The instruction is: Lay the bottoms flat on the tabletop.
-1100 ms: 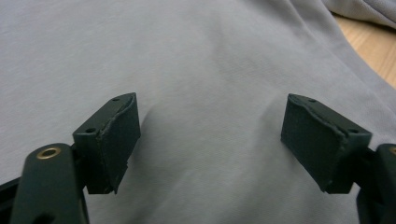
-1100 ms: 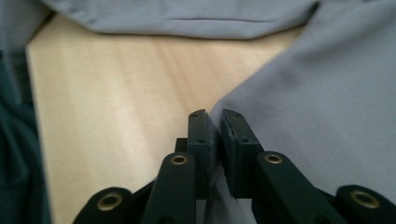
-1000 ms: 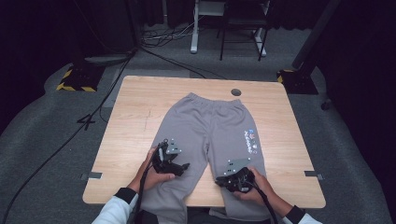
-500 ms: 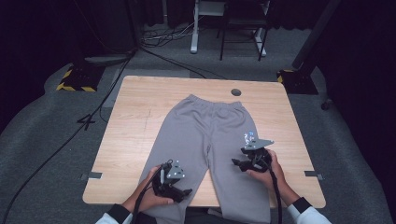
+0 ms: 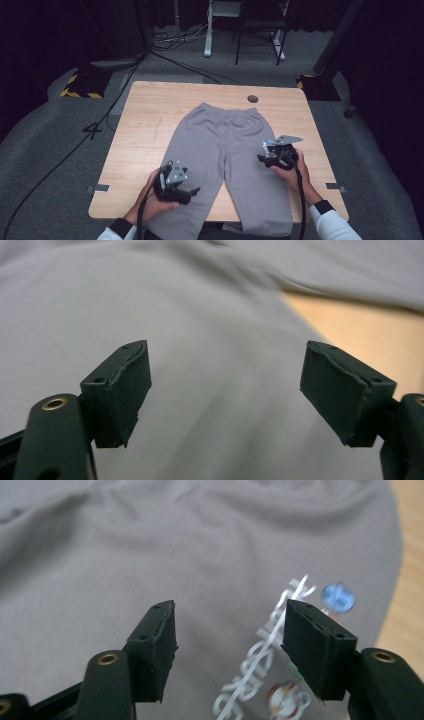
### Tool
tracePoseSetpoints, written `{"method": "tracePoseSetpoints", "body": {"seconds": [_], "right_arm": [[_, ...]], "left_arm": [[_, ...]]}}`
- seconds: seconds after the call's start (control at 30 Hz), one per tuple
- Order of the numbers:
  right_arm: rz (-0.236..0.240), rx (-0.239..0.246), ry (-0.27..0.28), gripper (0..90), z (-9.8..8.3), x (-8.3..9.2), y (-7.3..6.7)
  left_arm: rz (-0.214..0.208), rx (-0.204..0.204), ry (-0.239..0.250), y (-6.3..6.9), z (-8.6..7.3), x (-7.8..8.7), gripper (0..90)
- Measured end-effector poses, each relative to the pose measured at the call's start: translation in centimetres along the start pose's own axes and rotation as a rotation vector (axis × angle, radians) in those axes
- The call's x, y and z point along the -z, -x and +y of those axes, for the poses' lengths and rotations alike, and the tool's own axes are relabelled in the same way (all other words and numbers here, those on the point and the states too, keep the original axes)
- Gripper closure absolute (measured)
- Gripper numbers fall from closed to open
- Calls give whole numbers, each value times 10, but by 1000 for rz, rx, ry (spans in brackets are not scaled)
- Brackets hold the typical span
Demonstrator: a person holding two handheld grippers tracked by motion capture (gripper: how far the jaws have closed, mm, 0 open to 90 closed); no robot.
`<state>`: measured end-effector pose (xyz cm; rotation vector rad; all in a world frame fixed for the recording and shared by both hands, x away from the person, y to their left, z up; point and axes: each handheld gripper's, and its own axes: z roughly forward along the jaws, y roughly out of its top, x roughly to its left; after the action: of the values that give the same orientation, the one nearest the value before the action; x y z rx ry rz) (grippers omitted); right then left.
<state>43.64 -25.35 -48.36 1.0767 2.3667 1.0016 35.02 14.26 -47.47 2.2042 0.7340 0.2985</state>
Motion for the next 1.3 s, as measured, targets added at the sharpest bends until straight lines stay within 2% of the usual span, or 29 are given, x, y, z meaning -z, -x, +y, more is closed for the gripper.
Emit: {"method": "tracePoseSetpoints", "body": {"seconds": [0.1,0.17,0.27,0.3,0.33,0.37,0.43,0.5,0.53,0.57,0.63,0.7,0.83,0.93,1.0,1.13,1.2,1.27,1.3], "right_arm": [[-22,-31,15,365,7,-9,11],[6,-56,23,351,11,-18,19],[-29,-84,-4,366,18,-32,26],[-29,-88,-15,365,20,-36,29],[-36,-84,-18,363,22,-40,30],[-47,-84,-21,364,24,-44,31],[-55,-83,-30,362,28,-48,33],[-57,-83,-29,357,32,-53,34],[-58,-88,-39,356,36,-55,35],[-63,-88,-43,355,38,-57,35],[-64,-95,-41,354,42,-61,36],[-72,-104,-34,355,44,-65,38],[-80,-108,-7,355,52,-77,43],[-88,-110,-9,353,60,-85,48],[-106,-128,-2,353,65,-91,50],[-118,-141,-3,343,73,-100,51],[-130,-148,-8,335,76,-102,51],[-141,-151,-25,334,76,-101,49],[-133,-147,-38,329,77,-99,47]], "left_arm": [[56,18,-9,-28,10,-20,209],[56,72,5,-43,16,-32,235],[75,91,-18,-56,25,-50,234],[87,84,-25,-58,27,-55,242],[100,56,-44,-61,30,-60,251],[108,65,-50,-64,31,-64,247],[89,93,-61,-69,35,-71,246],[104,89,-79,-72,38,-77,241],[96,88,-75,-74,40,-79,233],[107,87,-73,-76,41,-81,218],[130,125,-71,-81,44,-85,212],[135,137,-62,-84,46,-89,206],[152,151,-62,-90,53,-96,203],[161,162,-62,-95,59,-103,199],[165,168,-62,-99,63,-107,198],[203,190,-64,-105,70,-114,187],[207,199,-67,-105,73,-117,177],[208,199,-102,-102,76,-115,177],[201,183,-126,-100,77,-113,178]]}}
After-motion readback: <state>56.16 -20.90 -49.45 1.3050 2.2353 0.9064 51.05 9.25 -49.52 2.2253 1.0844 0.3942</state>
